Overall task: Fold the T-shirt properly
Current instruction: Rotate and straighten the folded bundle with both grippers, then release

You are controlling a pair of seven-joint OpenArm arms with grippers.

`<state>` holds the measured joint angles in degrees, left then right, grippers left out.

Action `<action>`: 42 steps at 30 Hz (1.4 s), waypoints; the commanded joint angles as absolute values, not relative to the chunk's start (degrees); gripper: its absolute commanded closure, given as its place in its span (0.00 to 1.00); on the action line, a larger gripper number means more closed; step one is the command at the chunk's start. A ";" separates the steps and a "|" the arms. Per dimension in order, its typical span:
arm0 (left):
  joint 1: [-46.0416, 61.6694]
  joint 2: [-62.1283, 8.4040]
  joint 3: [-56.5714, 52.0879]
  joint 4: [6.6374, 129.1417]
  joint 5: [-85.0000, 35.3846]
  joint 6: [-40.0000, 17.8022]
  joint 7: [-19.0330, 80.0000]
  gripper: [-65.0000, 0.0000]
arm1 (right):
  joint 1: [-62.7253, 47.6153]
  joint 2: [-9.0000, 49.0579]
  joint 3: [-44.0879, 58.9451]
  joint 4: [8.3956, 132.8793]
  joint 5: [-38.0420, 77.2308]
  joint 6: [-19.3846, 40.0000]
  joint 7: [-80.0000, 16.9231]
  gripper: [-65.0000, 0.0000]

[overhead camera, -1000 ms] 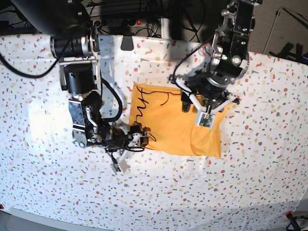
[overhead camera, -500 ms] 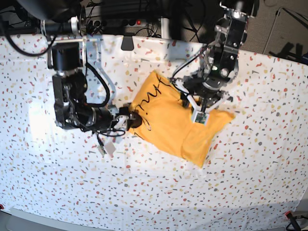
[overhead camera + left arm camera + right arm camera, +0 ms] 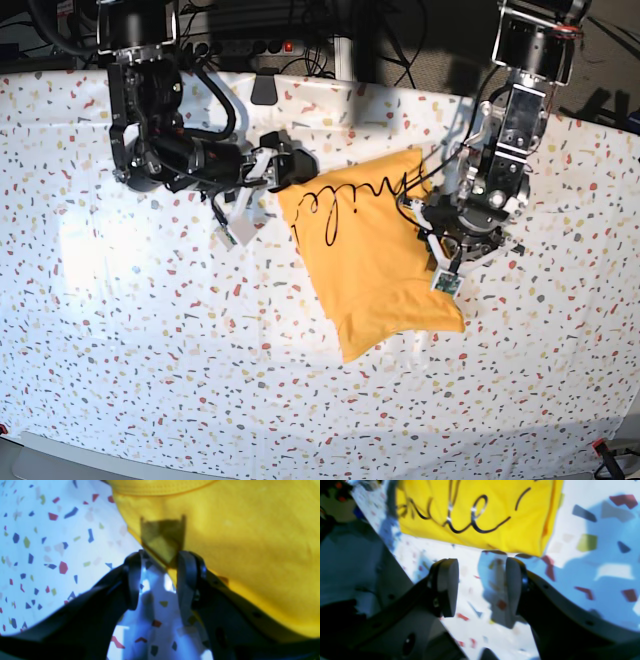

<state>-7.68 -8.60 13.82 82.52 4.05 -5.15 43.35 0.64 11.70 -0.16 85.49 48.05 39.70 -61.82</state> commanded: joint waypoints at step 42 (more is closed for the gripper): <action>-10.52 -8.64 13.61 84.05 -4.27 -12.86 44.23 0.64 | 4.29 6.33 -4.82 83.55 32.86 40.00 -54.02 0.53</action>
<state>-9.21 -8.60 13.82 82.81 -3.90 -12.62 45.17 3.33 6.22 -4.97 82.65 32.73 39.53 -54.57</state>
